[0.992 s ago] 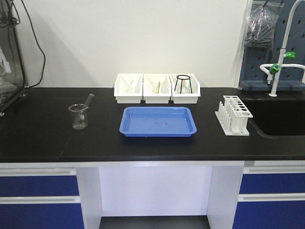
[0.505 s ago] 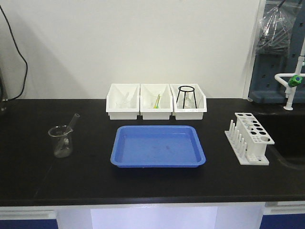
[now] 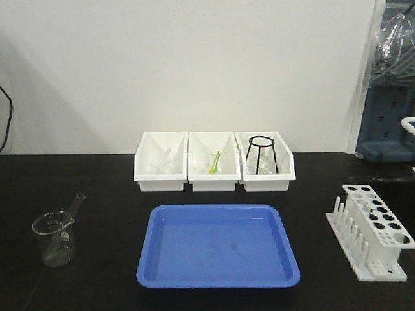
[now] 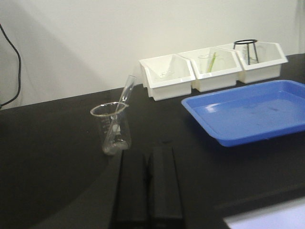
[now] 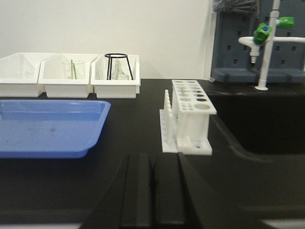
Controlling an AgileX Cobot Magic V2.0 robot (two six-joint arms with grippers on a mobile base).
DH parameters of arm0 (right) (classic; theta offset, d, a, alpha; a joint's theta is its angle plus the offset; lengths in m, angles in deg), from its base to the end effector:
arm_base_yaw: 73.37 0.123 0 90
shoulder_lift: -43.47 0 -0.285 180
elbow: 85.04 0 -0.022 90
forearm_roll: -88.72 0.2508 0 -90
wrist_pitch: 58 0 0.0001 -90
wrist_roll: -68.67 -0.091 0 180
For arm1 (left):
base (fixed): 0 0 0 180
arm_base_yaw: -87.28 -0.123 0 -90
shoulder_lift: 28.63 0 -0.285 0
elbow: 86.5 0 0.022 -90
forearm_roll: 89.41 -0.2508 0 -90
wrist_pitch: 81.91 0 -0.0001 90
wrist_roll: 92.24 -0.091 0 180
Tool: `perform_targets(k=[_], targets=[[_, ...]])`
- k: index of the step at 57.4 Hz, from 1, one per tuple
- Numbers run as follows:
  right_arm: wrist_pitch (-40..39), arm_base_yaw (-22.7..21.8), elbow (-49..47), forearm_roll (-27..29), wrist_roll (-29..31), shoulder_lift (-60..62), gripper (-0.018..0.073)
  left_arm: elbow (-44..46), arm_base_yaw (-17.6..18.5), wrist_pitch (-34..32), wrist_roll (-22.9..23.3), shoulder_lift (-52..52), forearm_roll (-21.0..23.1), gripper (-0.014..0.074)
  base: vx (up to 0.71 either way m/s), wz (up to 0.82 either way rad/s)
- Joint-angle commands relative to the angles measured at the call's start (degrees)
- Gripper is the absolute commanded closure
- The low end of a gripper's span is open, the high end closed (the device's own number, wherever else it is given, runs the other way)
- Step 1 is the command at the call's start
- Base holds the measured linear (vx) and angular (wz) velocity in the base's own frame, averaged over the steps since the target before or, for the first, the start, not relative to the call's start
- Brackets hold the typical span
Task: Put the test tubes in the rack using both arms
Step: 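Drive the base forward toward the white bins on the bench, then move the left gripper down over the clear test tube in the beaker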
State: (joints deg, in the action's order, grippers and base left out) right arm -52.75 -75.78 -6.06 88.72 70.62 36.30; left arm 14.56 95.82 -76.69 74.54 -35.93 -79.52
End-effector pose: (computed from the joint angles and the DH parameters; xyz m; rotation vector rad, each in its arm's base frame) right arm 0.0569 -0.0024 0.1950 0.0064 1.5955 -0.0592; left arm 0.0562 -0.0099 0.1953 0.1776 1.5856 -0.0827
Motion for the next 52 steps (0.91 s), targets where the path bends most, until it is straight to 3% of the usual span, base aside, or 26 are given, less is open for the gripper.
perform_targets(k=[1,30,52], targets=[[-4.4,0.1,0.6,0.0,0.0,0.4,0.0566,-1.5,-0.1,-4.4,0.4,1.1,0.2,0.0617,0.38,0.09],[-4.4,0.1,0.6,0.0,0.0,0.4,0.0566,-1.5,-0.1,-4.4,0.4,1.1,0.2,0.0617,0.34,0.07],[-4.4,0.1,0.6,0.0,0.0,0.4,0.0566,-1.5,-0.1,-4.4,0.4,1.1,0.2,0.0617,0.14,-0.08]])
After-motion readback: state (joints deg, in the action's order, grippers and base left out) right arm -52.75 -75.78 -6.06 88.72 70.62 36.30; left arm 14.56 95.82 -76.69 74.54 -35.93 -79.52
